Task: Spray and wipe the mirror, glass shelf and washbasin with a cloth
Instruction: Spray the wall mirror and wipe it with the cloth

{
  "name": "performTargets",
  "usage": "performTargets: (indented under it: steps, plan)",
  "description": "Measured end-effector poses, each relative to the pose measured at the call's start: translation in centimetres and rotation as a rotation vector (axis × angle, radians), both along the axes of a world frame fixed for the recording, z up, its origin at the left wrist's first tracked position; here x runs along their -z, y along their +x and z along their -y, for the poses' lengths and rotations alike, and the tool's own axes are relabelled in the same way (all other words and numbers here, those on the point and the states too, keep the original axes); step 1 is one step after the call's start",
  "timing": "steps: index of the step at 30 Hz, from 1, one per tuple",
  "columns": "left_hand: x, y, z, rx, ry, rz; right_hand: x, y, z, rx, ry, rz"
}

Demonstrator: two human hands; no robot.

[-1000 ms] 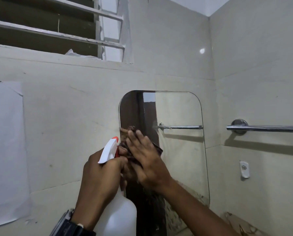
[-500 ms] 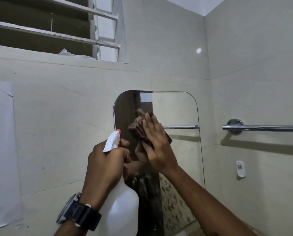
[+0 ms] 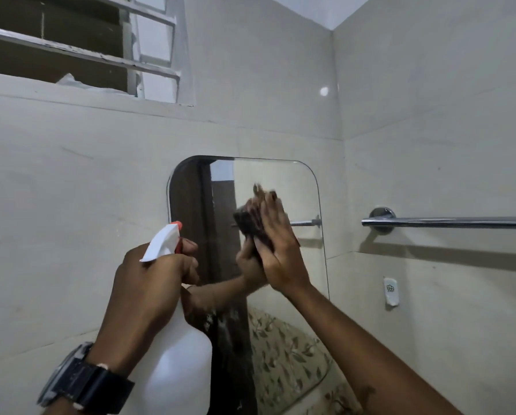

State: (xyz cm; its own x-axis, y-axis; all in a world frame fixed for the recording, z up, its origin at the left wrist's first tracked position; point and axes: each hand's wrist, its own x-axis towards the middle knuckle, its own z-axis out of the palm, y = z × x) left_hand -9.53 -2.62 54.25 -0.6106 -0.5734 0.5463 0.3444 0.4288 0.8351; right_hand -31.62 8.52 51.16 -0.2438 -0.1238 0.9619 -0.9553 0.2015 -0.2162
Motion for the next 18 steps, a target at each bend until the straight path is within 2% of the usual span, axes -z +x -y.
performTargets:
  steps: [2, 4, 7, 10, 12, 15, 17, 18]
  plan:
    - [0.3, -0.1, -0.3, -0.002, -0.006, 0.006, 3.6, -1.4, -1.4, 0.0, -0.025, 0.04]
    - [0.3, 0.0, -0.6, 0.0, -0.029, 0.021, 4.1, -3.5, -2.6, 0.054, -0.185, 0.199]
    - [0.1, -0.4, -0.6, 0.014, -0.031, 0.021, -1.0, -5.9, -3.5, 0.157, -0.365, 0.398]
    - [0.7, -1.2, -0.2, 0.055, -0.035, 0.008, -6.8, -5.3, -2.9, 0.09, -0.327, 0.306]
    - [0.3, -1.5, -0.2, 0.062, -0.015, 0.0, -6.9, -4.4, -1.8, 0.04, -0.226, 0.192]
    - [0.4, -1.6, -0.4, 0.09, 0.001, 0.002, -0.4, -3.3, -1.9, 0.002, -0.102, 0.101]
    - [0.5, -1.3, -0.8, 0.112, -0.012, 0.025, 3.8, -4.7, -3.4, 0.014, -0.108, 0.167]
    - [0.5, -1.3, -0.7, 0.104, -0.008, 0.038, 4.3, -5.5, -4.4, 0.03, -0.192, 0.27]
